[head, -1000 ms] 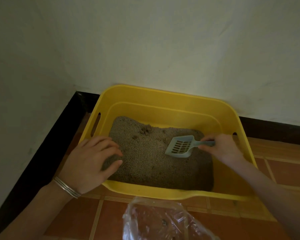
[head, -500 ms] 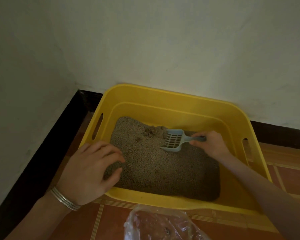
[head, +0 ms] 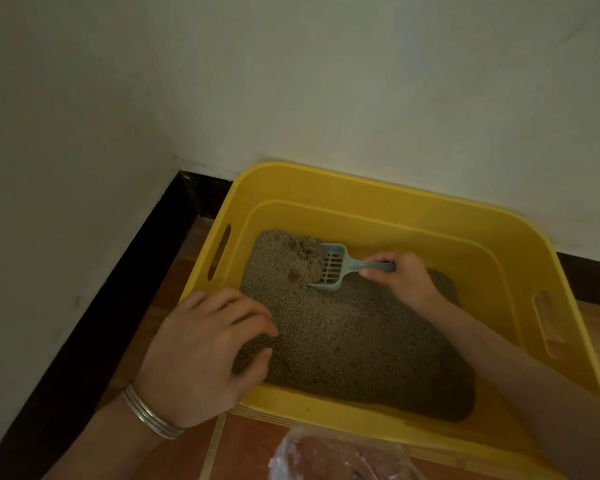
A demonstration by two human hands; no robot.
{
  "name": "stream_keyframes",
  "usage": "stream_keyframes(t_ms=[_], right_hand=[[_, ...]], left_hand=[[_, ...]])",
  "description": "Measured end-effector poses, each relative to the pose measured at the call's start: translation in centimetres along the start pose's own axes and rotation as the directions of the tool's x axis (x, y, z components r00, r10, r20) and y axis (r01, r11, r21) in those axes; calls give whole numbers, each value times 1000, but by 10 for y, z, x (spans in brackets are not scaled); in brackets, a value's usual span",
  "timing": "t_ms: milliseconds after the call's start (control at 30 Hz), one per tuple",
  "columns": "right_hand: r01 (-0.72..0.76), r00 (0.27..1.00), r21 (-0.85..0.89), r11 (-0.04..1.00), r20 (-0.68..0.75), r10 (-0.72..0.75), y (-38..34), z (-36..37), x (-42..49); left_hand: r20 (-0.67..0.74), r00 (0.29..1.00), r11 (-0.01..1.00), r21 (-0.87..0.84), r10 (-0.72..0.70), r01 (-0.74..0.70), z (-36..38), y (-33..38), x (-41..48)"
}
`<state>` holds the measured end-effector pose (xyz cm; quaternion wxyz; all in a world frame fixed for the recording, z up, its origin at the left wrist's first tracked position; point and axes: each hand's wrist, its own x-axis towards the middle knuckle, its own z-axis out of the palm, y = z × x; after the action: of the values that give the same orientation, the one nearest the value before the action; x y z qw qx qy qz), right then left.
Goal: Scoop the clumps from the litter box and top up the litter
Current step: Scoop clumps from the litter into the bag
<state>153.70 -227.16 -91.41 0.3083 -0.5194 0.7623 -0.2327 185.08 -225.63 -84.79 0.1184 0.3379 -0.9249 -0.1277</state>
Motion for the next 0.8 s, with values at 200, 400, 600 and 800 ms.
stream_keyframes(t_ms=[200,400,600,800], right_hand=[[-13,1000,133,991,2,13,-14,24,13],[0,1000,190,982,-15,3,-9,31,5],[62,996,200,978,-75,-48,-8,15,-11],[69,995,282,957,-86,-46,-10,-1,-28]], left_hand=[[26,999,1000,-12,-20,20,-1,1,1],[24,999,999,-10,-35,36,-1,1,-1],[21,999,999,4,-50,50,0,0,-1],[13,999,999,15,-45,45,1,1,0]])
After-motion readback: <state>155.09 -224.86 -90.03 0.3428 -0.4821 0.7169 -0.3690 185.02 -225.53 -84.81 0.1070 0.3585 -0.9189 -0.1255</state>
